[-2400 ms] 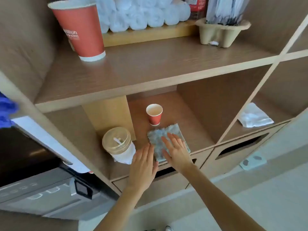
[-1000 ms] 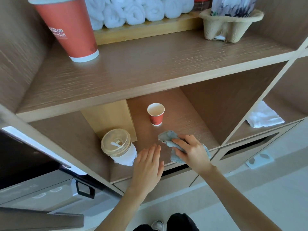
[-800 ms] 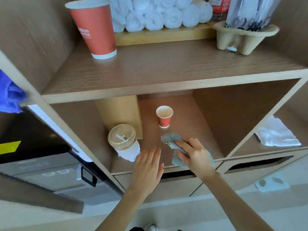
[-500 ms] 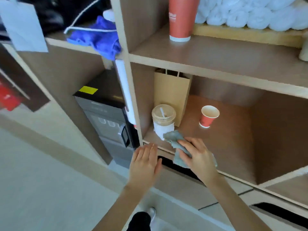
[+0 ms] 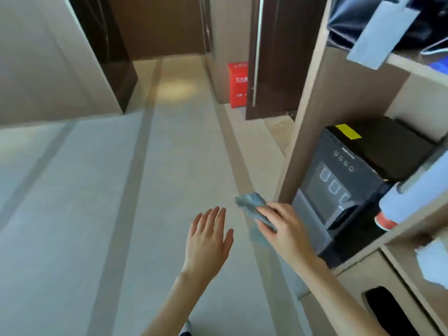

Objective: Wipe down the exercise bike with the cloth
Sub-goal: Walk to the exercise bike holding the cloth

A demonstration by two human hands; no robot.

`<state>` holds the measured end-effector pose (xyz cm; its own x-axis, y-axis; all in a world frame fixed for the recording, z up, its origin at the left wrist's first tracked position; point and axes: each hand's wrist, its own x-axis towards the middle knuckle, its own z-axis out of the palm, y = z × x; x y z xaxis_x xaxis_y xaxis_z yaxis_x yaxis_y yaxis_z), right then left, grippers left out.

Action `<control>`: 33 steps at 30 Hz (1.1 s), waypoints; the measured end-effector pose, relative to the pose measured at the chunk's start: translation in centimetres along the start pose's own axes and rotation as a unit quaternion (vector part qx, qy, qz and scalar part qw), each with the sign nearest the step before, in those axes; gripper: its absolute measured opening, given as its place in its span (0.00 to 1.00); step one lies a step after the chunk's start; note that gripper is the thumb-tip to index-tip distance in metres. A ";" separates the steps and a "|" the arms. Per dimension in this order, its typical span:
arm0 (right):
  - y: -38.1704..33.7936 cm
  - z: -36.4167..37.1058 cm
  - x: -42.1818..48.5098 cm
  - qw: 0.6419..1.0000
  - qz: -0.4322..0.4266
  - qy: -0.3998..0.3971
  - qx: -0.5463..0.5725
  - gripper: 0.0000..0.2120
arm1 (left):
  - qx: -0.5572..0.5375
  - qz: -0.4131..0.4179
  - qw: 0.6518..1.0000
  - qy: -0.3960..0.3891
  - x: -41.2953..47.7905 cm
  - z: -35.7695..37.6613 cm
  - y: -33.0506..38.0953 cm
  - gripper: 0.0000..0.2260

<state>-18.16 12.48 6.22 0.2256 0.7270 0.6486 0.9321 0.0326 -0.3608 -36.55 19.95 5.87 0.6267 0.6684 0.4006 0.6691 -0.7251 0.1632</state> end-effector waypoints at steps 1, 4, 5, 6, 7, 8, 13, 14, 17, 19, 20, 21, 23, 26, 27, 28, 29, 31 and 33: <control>-1.3 1.8 0.9 1.000 -0.021 -0.007 0.014 0.12 | 0.014 -0.027 1.000 0.006 -0.7 -0.7 -1.8 0.21; -6.0 7.0 3.5 0.995 -0.074 -0.035 0.058 0.12 | 0.047 -0.102 0.993 0.021 -2.9 -3.0 -7.4 0.21; -7.8 8.9 4.3 0.992 -0.091 -0.043 0.072 0.12 | 0.057 -0.124 0.990 0.026 -3.7 -3.8 -9.3 0.21; -9.7 10.7 5.0 0.989 -0.107 -0.051 0.087 0.12 | 0.066 -0.146 0.987 0.032 -4.5 -4.7 -11.2 0.21; -11.7 12.4 5.7 0.985 -0.122 -0.061 0.102 0.12 | 0.075 -0.166 0.983 0.038 -5.3 -5.5 -13.2 0.21; -13.7 14.2 6.4 0.981 -0.136 -0.071 0.117 0.13 | 0.083 -0.184 0.978 0.044 -6.1 -6.4 -15.3 0.21; -24.8 22.5 9.2 0.960 -0.194 -0.102 0.172 0.13 | 0.116 -0.253 0.957 0.087 -10.5 -10.5 -26.0 0.21; -27.2 24.1 9.7 0.956 -0.205 -0.105 0.181 0.13 | 0.125 -0.265 0.951 0.098 -11.3 -11.4 -28.1 0.21; -34.1 28.9 11.0 0.941 -0.232 -0.121 0.214 0.13 | 0.151 -0.302 0.934 0.118 -14.0 -14.0 -34.2 0.21; -38.7 31.9 11.7 0.931 -0.252 -0.128 0.233 0.13 | 0.166 -0.326 0.922 0.123 -15.9 -15.9 -37.9 0.21; -40.8 33.3 12.0 0.925 -0.261 -0.134 0.241 0.13 | 0.174 -0.340 0.915 0.125 -16.8 -16.7 -39.6 0.21; -42.8 34.6 12.3 0.919 -0.271 -0.142 0.250 0.13 | 0.182 -0.357 0.908 0.126 -17.6 -17.5 -41.3 0.21; -46.7 37.1 12.8 0.903 -0.297 -0.158 0.268 0.13 | 0.192 -0.393 0.890 0.130 -19.3 -18.8 -44.3 0.21; -52.4 40.9 13.7 0.882 -0.332 -0.174 0.286 0.13 | 0.204 -0.442 0.862 0.138 -21.6 -20.3 -48.6 0.21; -54.3 42.1 14.0 0.875 -0.341 -0.179 0.293 0.13 | 0.207 -0.459 0.853 0.137 -22.2 -20.7 -50.1 0.21; -56.1 43.5 14.3 0.867 -0.351 -0.182 0.302 0.13 | 0.210 -0.474 0.844 0.136 -22.8 -21.1 -51.6 0.21; -57.9 45.0 14.6 0.860 -0.361 -0.186 0.310 0.13 | 0.213 -0.488 0.836 0.134 -23.3 -21.5 -53.2 0.21; -61.4 48.0 15.3 0.847 -0.378 -0.196 0.319 0.13 | 0.216 -0.511 0.822 0.130 -24.2 -22.2 -56.7 0.22; -65.0 51.3 16.2 0.835 -0.391 -0.207 0.327 0.13 | 0.225 -0.527 0.809 0.129 -24.9 -22.9 -60.8 0.22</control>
<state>-89.61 57.35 5.80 -0.6229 0.4786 0.6188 0.3637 0.8775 -0.3126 -101.94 43.58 6.64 -0.4529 0.7774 0.4365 0.8915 0.3985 0.2154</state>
